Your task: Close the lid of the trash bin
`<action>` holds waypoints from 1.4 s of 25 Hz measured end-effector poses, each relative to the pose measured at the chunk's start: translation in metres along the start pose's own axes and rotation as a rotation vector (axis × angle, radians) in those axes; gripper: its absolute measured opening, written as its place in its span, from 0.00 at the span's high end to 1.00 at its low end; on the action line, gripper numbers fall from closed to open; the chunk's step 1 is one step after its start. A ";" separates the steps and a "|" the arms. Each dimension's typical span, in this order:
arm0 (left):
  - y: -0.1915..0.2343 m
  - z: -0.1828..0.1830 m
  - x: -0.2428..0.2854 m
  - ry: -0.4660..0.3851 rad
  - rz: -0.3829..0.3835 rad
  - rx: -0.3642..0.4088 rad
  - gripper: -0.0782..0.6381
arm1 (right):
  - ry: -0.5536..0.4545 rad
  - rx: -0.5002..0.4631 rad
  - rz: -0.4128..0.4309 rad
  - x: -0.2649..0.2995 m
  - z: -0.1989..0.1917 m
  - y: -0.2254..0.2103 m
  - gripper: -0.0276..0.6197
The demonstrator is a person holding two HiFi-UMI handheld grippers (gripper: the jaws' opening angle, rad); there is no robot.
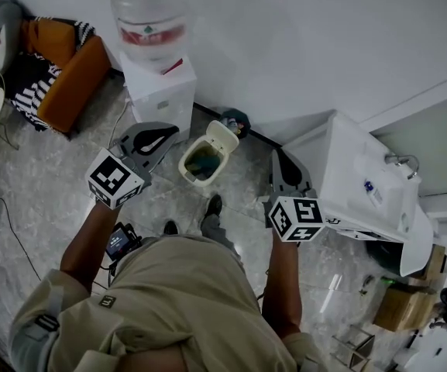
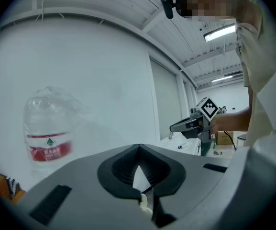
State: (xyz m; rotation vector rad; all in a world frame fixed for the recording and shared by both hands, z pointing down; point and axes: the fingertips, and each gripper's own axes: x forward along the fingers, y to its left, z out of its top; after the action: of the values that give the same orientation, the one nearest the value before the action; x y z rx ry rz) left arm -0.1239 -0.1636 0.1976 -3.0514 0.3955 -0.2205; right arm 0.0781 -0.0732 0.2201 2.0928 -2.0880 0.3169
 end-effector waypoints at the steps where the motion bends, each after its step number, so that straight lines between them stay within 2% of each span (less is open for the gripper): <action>1: 0.002 -0.001 0.006 0.007 0.002 -0.001 0.87 | 0.002 0.003 0.008 0.006 0.000 -0.004 0.92; 6: 0.014 -0.011 0.048 0.042 0.004 -0.016 0.87 | 0.027 0.017 0.037 0.035 -0.008 -0.032 0.92; 17: 0.036 -0.066 0.142 0.127 -0.033 -0.070 0.87 | 0.129 0.050 0.048 0.086 -0.051 -0.094 0.92; 35: 0.055 -0.231 0.286 0.367 -0.125 -0.139 0.87 | 0.253 0.143 0.037 0.153 -0.158 -0.164 0.92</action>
State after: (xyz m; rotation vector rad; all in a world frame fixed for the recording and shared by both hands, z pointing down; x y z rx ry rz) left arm 0.1017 -0.2995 0.4603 -3.1706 0.2430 -0.7979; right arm 0.2367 -0.1775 0.4178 1.9689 -2.0088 0.7157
